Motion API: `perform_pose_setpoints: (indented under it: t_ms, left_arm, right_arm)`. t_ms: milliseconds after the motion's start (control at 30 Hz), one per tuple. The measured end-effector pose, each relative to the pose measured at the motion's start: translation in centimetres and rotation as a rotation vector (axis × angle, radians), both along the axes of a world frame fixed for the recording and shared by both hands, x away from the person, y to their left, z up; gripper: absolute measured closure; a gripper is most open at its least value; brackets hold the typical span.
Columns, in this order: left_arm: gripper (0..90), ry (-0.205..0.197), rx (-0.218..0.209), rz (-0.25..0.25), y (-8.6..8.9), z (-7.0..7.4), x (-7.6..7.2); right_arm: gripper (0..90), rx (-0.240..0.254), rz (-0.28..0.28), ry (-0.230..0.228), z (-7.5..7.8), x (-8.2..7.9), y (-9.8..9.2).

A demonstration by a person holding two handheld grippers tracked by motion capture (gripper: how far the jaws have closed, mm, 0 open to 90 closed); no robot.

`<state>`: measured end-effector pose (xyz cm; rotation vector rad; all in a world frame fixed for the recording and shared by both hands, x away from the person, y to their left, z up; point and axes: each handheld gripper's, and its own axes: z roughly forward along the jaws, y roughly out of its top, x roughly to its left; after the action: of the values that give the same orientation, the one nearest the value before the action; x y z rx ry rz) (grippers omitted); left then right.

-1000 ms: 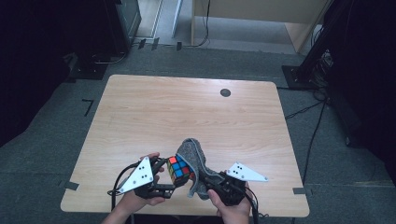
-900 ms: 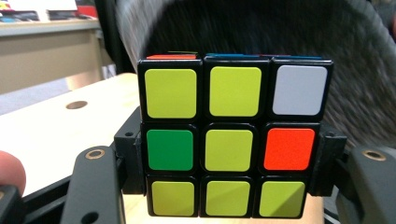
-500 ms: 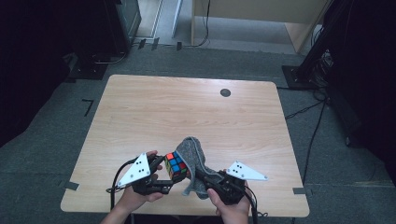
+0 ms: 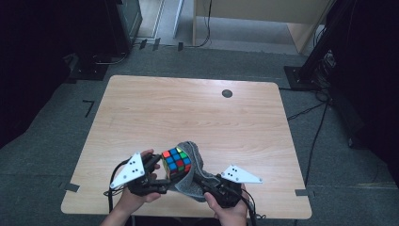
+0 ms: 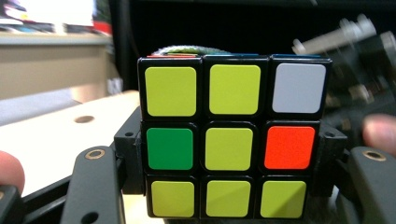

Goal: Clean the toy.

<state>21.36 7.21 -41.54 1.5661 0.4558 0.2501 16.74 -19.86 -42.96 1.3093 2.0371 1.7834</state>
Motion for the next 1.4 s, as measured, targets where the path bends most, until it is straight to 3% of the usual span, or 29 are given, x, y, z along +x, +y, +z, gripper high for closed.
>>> perform_pose_setpoints:
  t_ms: [67,133,200,333,467,500,600,667,767,833,900,1100,1200,1267,1333,1400]
  left_arm:
    - [34.0,0.004,-0.048,0.031,1.0,0.4,0.3]
    - [34.0,0.004,-0.048,0.054,1.7,0.6,0.6]
    - [34.0,0.015,-0.051,0.066,2.1,0.6,0.9]
    - [34.0,0.029,-0.052,0.048,1.5,0.4,0.9]
    - [34.0,0.016,-0.001,0.019,-0.2,-0.1,0.3]
    - [34.0,0.024,-0.007,0.013,-0.3,-0.1,0.3]
    - [34.0,0.064,-0.047,-0.001,-0.2,-0.2,0.4]
    - [34.0,0.085,-0.064,-0.002,-0.1,-0.1,0.5]
    - [34.0,0.099,-0.053,-0.014,-0.5,-0.2,0.5]
    - [34.0,0.085,-0.027,-0.022,-0.9,-0.4,0.3]
    - [34.0,0.084,-0.022,-0.022,-1.0,-0.5,0.3]
    - [34.0,0.097,-0.045,-0.01,-0.6,-0.3,0.5]
    - [34.0,0.1,-0.04,-0.012,-0.9,-0.4,0.4]
    - [34.0,0.094,-0.017,-0.016,-1.3,-0.6,0.3]
    - [34.0,0.087,-0.003,-0.024,-1.6,-0.8,0.2]
    - [34.1,0.086,-0.008,-0.016,-1.4,-0.8,0.2]
  right_arm:
    - [77.8,-0.013,-0.08,-0.007,-0.1,0.0,-0.5]
    - [77.9,0.009,-0.167,0.0,-0.3,0.2,-1.9]
    - [77.9,0.009,-0.211,0.0,-0.6,0.4,-2.9]
    - [77.9,-0.008,-0.138,-0.011,-0.9,0.5,-1.7]
    - [77.8,0.003,0.019,-0.069,-0.7,-0.2,0.8]
    - [77.9,0.012,0.064,-0.086,-0.6,-0.5,1.4]
    - [78.3,-0.009,0.105,-0.155,-0.6,-1.1,2.4]
    - [78.3,-0.018,0.142,-0.174,-0.7,-1.3,3.0]
    - [78.3,-0.067,0.215,-0.225,-1.0,-1.7,4.4]
    - [78.2,-0.114,0.217,-0.255,-1.1,-2.0,5.3]
    - [78.1,-0.141,0.183,-0.27,-1.0,-2.0,5.1]
    - [78.2,-0.074,-0.014,-0.203,-1.0,-0.7,1.8]
    - [77.9,-0.075,0.027,-0.197,-1.2,-0.9,2.6]
    - [77.7,-0.088,0.094,-0.207,-1.2,-1.4,3.8]
    - [77.5,-0.054,0.164,-0.202,-1.1,-1.7,4.5]
    - [77.5,-0.078,0.155,-0.213,-0.8,-1.8,4.5]
